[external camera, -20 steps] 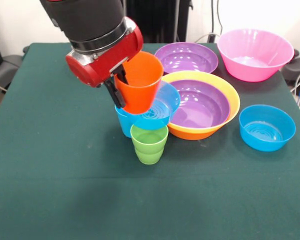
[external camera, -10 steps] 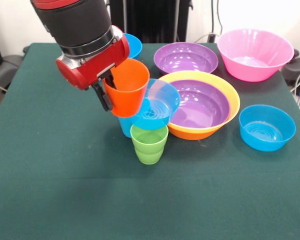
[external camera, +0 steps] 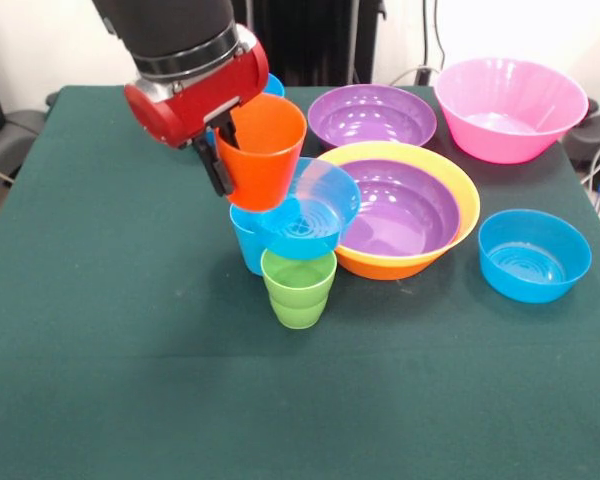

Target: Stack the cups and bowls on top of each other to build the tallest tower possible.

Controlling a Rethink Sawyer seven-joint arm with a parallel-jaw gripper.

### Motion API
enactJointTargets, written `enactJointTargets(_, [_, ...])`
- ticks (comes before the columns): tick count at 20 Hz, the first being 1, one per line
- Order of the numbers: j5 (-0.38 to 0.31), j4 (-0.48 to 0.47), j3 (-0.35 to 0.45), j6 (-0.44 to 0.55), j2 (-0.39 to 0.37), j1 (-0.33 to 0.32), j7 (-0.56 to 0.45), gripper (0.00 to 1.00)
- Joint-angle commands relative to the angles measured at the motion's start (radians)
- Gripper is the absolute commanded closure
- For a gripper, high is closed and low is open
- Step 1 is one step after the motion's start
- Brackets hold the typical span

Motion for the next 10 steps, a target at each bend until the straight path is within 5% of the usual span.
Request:
enactJointTargets(1, [0.028,0.113,0.046,-0.068,-0.041,0.01,0.155,1.0])
enactJointTargets(10, [0.035,0.132,0.049,-0.173,-0.002,0.025,0.181,1.0])
